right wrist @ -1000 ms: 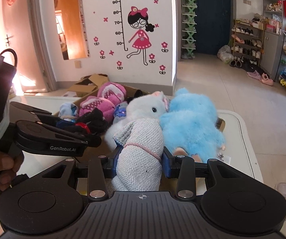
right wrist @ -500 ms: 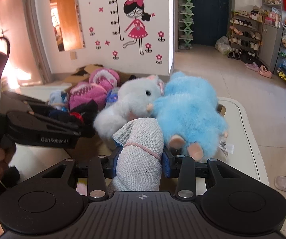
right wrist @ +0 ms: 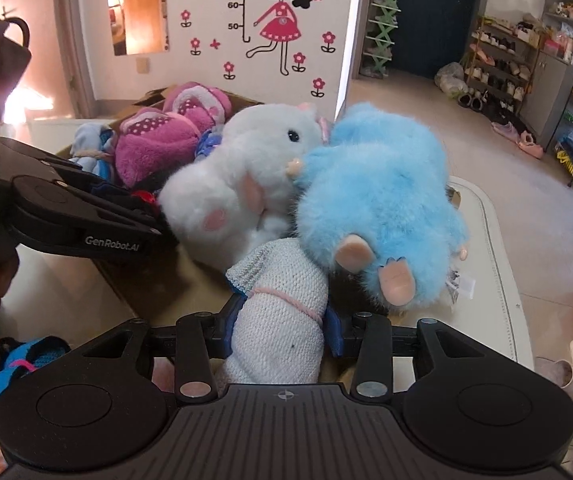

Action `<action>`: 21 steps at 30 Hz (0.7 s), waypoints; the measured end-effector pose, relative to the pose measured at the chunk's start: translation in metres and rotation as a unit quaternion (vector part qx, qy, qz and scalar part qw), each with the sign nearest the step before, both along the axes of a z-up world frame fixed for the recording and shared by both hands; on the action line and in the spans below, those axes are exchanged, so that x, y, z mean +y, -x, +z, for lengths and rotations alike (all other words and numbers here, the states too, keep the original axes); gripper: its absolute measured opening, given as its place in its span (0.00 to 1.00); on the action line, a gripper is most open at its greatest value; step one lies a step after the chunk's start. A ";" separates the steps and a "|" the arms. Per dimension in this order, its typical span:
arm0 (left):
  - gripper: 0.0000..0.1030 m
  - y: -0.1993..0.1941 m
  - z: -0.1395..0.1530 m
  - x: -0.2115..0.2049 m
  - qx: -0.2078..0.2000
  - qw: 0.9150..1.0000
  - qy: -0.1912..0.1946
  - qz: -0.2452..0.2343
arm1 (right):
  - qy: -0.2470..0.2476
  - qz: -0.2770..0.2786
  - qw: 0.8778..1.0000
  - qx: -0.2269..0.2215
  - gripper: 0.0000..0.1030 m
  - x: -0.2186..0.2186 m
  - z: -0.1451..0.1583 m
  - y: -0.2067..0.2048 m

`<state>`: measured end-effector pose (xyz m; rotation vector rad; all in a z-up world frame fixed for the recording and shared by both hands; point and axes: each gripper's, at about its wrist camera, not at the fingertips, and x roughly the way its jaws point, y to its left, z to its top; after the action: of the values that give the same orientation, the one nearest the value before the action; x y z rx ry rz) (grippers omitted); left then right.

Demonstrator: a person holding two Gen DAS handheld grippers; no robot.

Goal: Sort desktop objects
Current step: 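Lower both items into the box and open both tools, then withdraw both tools from the box toward the remaining plushes on the table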

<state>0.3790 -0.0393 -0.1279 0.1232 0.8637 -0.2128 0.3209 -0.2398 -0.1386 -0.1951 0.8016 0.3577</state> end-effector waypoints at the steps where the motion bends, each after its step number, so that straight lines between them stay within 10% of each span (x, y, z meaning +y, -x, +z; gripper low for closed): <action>1: 0.53 0.001 0.002 0.002 0.000 1.000 0.001 0.004 | 0.002 -0.001 1.000 -0.003 0.60 0.000 0.001 0.002; 3: 0.69 0.005 0.005 0.006 -0.002 1.000 0.010 0.008 | -0.001 -0.001 1.000 -0.012 0.66 -0.003 0.005 0.005; 21: 0.92 0.044 0.037 0.026 -0.020 0.999 0.043 0.021 | -0.024 -0.015 0.999 -0.043 0.70 -0.033 0.055 0.050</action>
<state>0.3346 -0.0129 -0.0905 0.0285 0.8154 -0.2084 0.2707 -0.2729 -0.0840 -0.1525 0.7101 0.3381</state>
